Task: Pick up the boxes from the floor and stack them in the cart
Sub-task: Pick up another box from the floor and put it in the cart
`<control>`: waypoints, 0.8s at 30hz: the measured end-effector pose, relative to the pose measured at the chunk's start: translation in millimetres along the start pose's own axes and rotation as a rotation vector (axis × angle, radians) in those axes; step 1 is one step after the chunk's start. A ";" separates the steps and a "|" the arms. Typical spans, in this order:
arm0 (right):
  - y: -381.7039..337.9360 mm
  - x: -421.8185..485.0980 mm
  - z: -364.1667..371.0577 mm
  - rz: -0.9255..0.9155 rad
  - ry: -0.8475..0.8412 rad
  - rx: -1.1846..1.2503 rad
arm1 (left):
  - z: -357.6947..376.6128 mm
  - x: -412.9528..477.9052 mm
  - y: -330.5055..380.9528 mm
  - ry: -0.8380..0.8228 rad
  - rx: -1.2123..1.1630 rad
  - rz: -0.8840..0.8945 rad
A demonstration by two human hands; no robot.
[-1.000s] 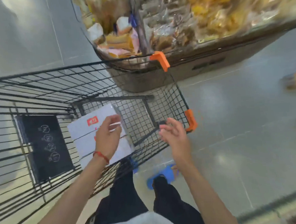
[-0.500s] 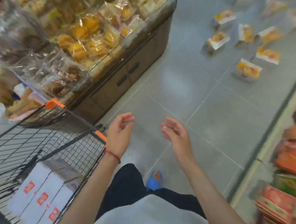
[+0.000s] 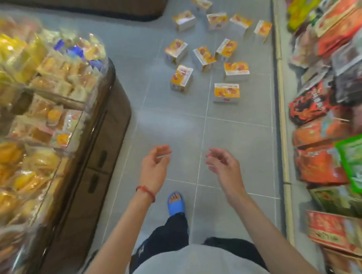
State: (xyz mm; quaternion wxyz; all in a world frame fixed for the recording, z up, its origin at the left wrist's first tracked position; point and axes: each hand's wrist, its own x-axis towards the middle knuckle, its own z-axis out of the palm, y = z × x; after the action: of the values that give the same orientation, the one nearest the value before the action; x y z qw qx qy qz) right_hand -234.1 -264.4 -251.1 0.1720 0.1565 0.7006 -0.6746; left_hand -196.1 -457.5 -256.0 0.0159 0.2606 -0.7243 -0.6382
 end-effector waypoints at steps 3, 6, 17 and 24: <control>-25.3 40.0 -0.3 -0.004 0.062 0.026 | 19.1 54.9 26.6 -0.093 0.023 0.002; -48.6 79.2 -5.5 0.037 0.119 0.076 | 41.7 106.9 48.1 -0.164 0.048 0.002; -121.3 298.0 -70.2 0.105 0.258 0.164 | 174.5 309.0 117.5 -0.245 0.158 -0.065; -178.7 424.8 -111.1 0.122 0.232 0.041 | 263.9 420.7 165.7 -0.268 0.163 -0.121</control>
State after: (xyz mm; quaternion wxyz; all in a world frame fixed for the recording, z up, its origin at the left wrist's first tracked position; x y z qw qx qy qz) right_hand -697.0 -166.1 -280.5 0.1273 0.2796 0.6909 -0.6544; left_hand -712.4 -374.9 -280.5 -0.1404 0.2167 -0.7523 -0.6061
